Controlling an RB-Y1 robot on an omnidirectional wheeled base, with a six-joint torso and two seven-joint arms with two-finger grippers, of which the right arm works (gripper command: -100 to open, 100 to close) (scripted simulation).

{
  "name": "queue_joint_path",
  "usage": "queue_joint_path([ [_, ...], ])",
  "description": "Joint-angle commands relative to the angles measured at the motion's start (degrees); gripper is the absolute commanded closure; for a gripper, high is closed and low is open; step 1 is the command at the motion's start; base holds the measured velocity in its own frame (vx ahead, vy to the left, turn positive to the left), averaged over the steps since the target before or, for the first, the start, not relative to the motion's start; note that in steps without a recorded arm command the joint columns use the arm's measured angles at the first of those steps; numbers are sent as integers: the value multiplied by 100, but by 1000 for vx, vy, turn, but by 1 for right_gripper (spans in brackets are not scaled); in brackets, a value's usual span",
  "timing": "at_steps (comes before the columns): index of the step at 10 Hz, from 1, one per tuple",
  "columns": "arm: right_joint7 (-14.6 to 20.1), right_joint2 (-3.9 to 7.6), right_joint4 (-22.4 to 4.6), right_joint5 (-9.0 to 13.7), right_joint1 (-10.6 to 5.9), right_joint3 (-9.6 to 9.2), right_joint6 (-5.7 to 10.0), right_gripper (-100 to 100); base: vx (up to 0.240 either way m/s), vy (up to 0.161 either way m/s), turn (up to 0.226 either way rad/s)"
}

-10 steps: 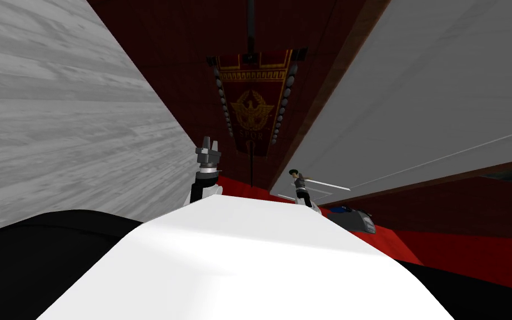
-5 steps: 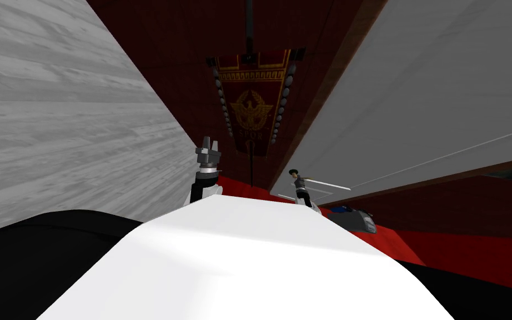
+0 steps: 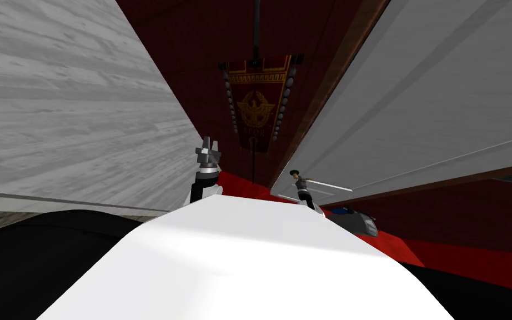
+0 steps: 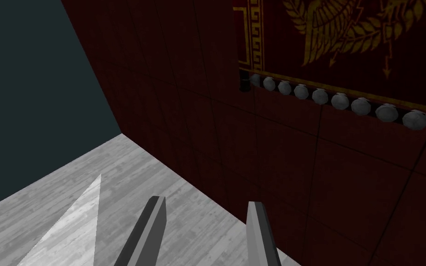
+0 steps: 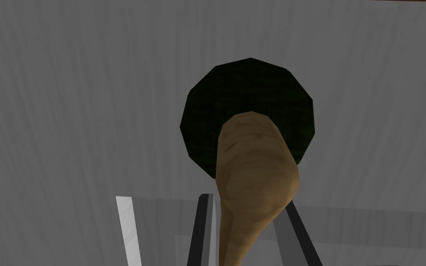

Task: Pull the door open

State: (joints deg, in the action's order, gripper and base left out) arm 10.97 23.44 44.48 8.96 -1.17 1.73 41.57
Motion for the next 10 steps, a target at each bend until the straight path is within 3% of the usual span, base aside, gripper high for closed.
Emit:
queue_joint_path([
  [1,144,107,-45,-31,72,-102,148,100,-214,-84,181],
  [5,492,384,-12,-97,286,-342,407,100,-230,-74,179],
  [6,434,325,27,-88,277,-316,321,100,-102,-30,36],
  [7,570,429,47,-120,415,-429,496,100,-151,-58,142],
  [10,729,585,87,-155,580,-556,726,100,-199,-80,130],
])
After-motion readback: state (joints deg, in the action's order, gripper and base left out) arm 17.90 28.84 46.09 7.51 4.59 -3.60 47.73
